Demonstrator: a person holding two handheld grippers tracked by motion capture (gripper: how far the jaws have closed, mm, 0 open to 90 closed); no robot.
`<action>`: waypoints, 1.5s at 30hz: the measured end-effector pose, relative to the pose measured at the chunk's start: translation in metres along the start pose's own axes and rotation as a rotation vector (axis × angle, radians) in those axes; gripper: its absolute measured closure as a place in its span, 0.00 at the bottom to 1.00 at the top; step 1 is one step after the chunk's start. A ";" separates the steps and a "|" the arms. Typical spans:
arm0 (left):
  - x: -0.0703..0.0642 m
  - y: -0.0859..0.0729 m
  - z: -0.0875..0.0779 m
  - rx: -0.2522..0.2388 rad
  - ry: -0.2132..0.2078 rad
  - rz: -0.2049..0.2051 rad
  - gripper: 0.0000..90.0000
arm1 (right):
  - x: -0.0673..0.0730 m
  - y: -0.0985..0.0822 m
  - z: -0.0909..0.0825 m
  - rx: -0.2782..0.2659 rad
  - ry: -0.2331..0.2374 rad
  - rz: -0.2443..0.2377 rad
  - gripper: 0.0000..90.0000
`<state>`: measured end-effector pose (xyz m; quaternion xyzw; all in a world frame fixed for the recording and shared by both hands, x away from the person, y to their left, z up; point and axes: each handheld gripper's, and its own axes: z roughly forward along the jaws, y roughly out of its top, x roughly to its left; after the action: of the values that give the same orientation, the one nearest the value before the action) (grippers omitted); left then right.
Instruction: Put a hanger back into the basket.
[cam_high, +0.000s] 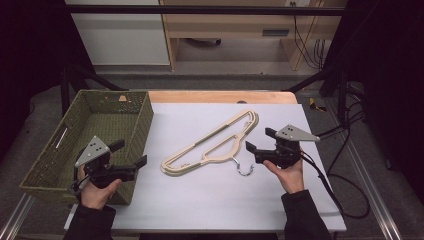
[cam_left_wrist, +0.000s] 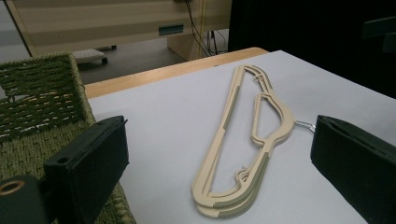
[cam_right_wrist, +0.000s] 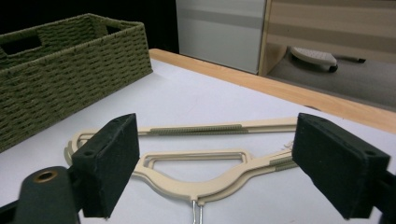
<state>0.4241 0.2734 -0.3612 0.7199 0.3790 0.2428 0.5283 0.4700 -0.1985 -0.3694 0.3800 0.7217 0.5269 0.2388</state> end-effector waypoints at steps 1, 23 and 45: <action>0.000 0.000 0.000 0.000 0.001 0.002 0.04 | 0.000 0.000 0.004 0.005 0.000 0.007 0.19; -0.001 0.000 -0.001 -0.002 0.002 0.016 0.05 | 0.008 -0.046 0.081 0.267 0.024 -0.005 0.56; -0.003 0.000 -0.001 -0.011 0.005 0.011 0.05 | 0.006 -0.077 0.097 0.401 0.029 0.047 0.88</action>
<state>0.4215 0.2718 -0.3610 0.7185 0.3751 0.2494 0.5300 0.5160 -0.1494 -0.4743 0.4289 0.8065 0.3835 0.1357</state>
